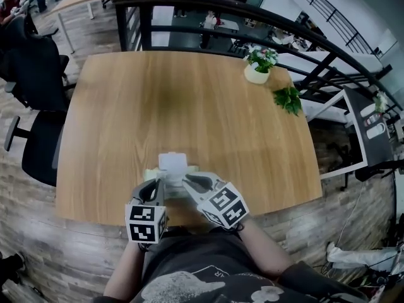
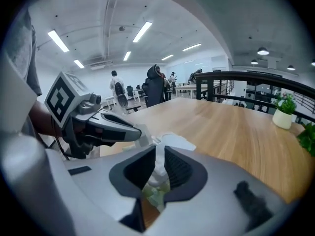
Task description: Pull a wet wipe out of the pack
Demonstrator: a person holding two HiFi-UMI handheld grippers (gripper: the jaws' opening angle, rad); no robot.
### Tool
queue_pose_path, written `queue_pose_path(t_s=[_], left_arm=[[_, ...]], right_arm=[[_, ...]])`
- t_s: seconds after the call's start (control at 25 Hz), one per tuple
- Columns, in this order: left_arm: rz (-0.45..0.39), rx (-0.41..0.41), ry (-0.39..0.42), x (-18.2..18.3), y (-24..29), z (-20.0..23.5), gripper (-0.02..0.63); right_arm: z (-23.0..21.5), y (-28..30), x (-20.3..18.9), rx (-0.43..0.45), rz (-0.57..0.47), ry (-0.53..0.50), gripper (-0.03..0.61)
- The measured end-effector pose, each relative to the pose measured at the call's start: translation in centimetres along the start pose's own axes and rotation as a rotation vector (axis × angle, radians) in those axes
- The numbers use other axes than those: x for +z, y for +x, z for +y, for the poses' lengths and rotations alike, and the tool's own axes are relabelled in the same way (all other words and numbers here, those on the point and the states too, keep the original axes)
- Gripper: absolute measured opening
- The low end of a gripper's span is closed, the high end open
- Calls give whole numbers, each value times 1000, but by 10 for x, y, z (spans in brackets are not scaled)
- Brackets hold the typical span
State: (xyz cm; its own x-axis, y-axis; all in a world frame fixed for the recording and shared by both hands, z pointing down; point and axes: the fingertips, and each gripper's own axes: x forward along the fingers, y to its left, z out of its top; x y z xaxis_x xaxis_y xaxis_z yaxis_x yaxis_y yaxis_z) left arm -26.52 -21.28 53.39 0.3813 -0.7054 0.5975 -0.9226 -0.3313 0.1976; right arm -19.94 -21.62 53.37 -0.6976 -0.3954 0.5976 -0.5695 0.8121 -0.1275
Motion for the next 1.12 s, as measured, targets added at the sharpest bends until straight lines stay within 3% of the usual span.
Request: queue_pose_path(t_s=[0.12,0.28,0.56,0.92,1.12], left_arm=[[4,-16,3,-1,3,2,17],[12,-17,-14,-4,2,4,17],[27,8,11,-1,3,1,17],[22,42,-18,-2,0,0,17],[20,52,-28,-2,-1,1,17]], right_arm=[[6,12,-10,50,83,-42,105],[4,19,-19,50,138,-83,120],[-8,18,-28,69,164,-42,147],[1,22,-27,49,147,-112,134],[-7,21,-26,17,150,-127,59]])
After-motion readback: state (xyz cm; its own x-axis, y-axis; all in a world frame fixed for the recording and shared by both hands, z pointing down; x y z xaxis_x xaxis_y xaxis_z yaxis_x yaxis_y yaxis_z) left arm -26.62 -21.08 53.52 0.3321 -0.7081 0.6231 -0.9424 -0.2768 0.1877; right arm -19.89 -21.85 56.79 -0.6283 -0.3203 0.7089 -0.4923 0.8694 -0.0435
